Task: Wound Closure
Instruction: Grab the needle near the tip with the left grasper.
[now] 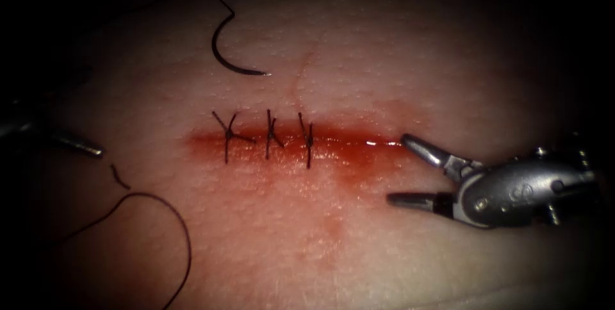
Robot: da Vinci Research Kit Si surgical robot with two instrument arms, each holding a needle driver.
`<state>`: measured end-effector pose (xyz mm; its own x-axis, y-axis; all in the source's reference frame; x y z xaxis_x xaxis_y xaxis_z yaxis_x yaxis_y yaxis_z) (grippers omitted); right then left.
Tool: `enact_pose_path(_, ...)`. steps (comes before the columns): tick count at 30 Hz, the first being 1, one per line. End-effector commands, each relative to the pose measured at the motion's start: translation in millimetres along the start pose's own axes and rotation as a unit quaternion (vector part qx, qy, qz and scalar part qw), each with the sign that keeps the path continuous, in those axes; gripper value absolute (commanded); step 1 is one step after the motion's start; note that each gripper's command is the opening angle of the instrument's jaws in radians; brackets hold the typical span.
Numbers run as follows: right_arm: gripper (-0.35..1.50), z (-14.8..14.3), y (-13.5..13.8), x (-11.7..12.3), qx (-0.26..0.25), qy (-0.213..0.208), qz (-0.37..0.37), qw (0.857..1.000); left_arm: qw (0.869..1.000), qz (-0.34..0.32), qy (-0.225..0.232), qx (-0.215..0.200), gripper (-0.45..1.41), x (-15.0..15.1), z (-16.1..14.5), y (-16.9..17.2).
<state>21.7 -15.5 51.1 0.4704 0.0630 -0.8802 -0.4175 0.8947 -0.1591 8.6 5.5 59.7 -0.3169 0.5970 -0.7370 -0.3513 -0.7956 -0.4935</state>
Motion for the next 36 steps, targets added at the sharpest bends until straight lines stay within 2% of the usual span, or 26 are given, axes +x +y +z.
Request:
enact_pose_path(1, 1.26, 0.7, -0.5, -0.3, 0.0, 0.001, 0.0, 1.0, 1.0, -0.001, 0.0, 0.0, 0.89, -0.1, 1.0, -0.5)
enact_pose_path(5, 1.26, 0.7, -0.5, -0.3, 0.0, 0.001, 0.003, 1.0, 0.999, 0.041, 0.006, 0.007, 0.88, 0.9, 3.9, -1.9)
enact_pose_path(8, 1.26, 0.5, -0.6, -0.2, 0.0, 0.001, 0.003, 1.0, 0.996, 0.087, 0.0, 0.018, 0.78, 1.4, 6.7, -2.4)
enact_pose_path(10, 1.26, 0.4, -0.7, -0.1, 0.0, 0.001, 0.003, 1.0, 0.995, 0.099, -0.022, 0.019, 0.78, 1.6, 8.3, -2.7)
enact_pose_path(14, 1.26, 0.1, -0.6, -0.2, 0.002, 0.002, 0.003, 1.0, 0.988, 0.129, -0.081, -0.007, 0.78, 2.0, 11.6, -3.7)
enact_pose_path(20, 1.23, -0.7, -0.2, -0.3, 0.009, 0.001, 0.002, 1.0, 0.977, 0.139, -0.154, -0.048, 0.73, 2.1, 14.1, -5.3)
enact_pose_path(21, 1.21, -1.0, -0.2, -0.2, 0.012, 0.0, 0.002, 1.0, 0.973, 0.146, -0.167, -0.058, 0.63, 2.1, 14.8, -5.8)
enact_pose_path(25, 1.18, -1.3, -0.3, 0.1, 0.02, -0.006, 0.001, 1.0, 0.969, 0.151, -0.185, -0.071, 0.49, 2.0, 16.4, -7.1)
enact_pose_path(28, 1.18, -1.4, -0.4, 0.1, 0.021, -0.006, 0.001, 1.0, 0.966, 0.152, -0.194, -0.074, 0.49, 1.8, 17.4, -7.9)
enact_pose_path(36, 1.18, -1.6, -0.3, 0.1, 0.024, -0.008, 0.003, 1.0, 0.943, 0.174, -0.269, -0.092, 0.49, -0.4, 19.2, -8.4)
